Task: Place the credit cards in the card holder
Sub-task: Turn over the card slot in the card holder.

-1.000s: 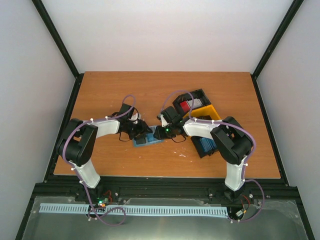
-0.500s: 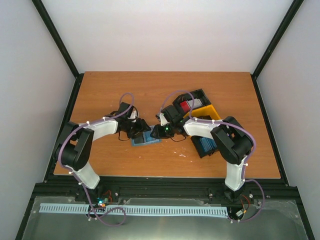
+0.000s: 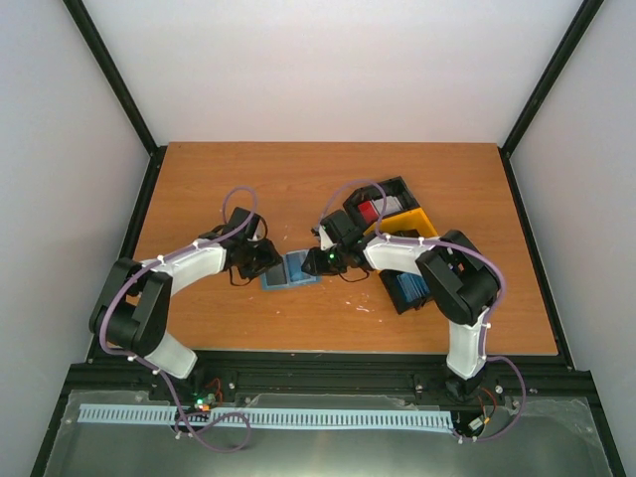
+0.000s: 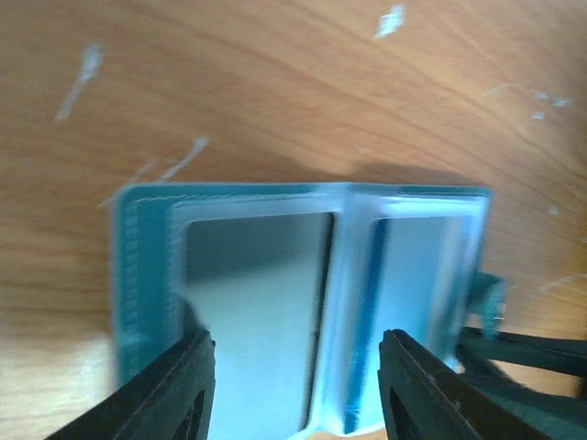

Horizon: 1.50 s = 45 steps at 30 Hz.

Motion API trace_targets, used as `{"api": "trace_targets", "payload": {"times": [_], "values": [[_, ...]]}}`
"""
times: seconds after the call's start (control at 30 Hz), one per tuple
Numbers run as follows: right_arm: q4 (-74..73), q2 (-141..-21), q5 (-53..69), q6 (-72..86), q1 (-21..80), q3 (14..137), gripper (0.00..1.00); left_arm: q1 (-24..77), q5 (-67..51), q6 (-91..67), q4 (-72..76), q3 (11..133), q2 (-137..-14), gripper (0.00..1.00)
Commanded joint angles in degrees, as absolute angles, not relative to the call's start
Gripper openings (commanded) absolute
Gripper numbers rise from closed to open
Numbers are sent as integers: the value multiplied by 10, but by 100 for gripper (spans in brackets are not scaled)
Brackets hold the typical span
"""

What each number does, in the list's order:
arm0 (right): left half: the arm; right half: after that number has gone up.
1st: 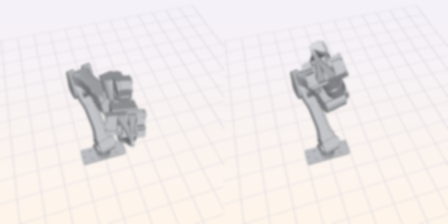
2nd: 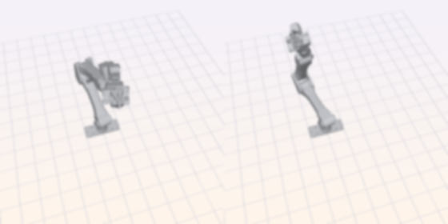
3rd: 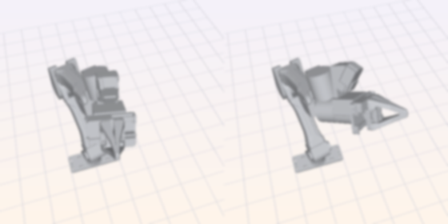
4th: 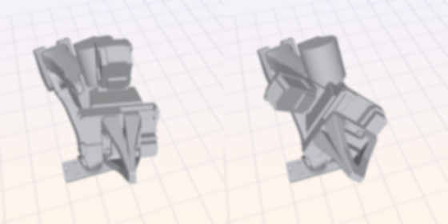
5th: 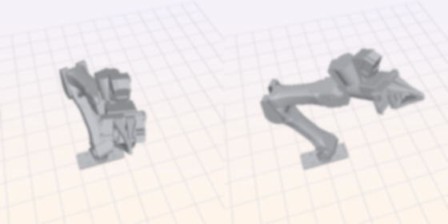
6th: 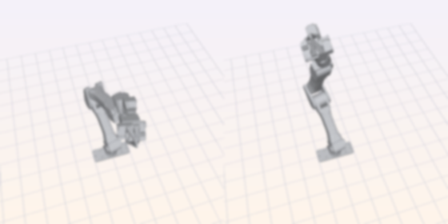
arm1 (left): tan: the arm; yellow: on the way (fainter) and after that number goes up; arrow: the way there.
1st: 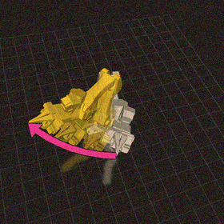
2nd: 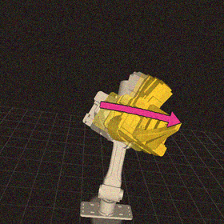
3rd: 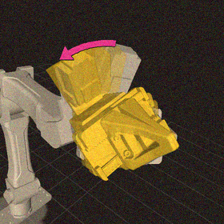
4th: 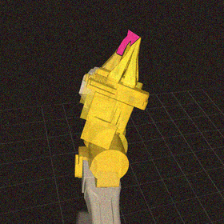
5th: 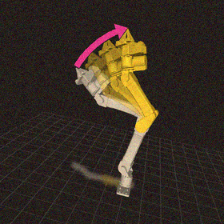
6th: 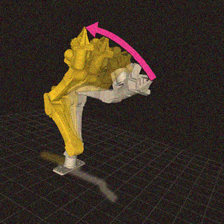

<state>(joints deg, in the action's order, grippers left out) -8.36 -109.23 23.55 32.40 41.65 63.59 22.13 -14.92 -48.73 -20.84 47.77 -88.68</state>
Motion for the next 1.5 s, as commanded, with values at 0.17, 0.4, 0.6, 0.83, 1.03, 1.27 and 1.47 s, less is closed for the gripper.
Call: {"api": "trace_targets", "payload": {"times": [0.17, 0.4, 0.6, 0.83, 1.03, 1.27, 1.47], "values": [[-94, -1110, 222, 319, 414, 644, 28, 220, -85, -504, -249, 439, -879, 43], [-83, -1099, 244, 321, 414, 643, 25, 221, -99, -501, -237, 431, -883, 31], [-78, -1094, 262, 325, 414, 643, 24, 221, -106, -498, -232, 432, -890, 30], [-61, -1083, 284, 331, 414, 638, 24, 221, -113, -496, -226, 432, -891, 29], [-15, -1093, 332, 346, 414, 630, 26, 221, -124, -493, -218, 431, -893, 29], [31, -1102, 361, 368, 413, 619, 32, 221, -126, -490, -217, 429, -893, 29], [42, -1107, 362, 377, 413, 618, 28, 221, -129, -490, -215, 430, -891, 29]]}}
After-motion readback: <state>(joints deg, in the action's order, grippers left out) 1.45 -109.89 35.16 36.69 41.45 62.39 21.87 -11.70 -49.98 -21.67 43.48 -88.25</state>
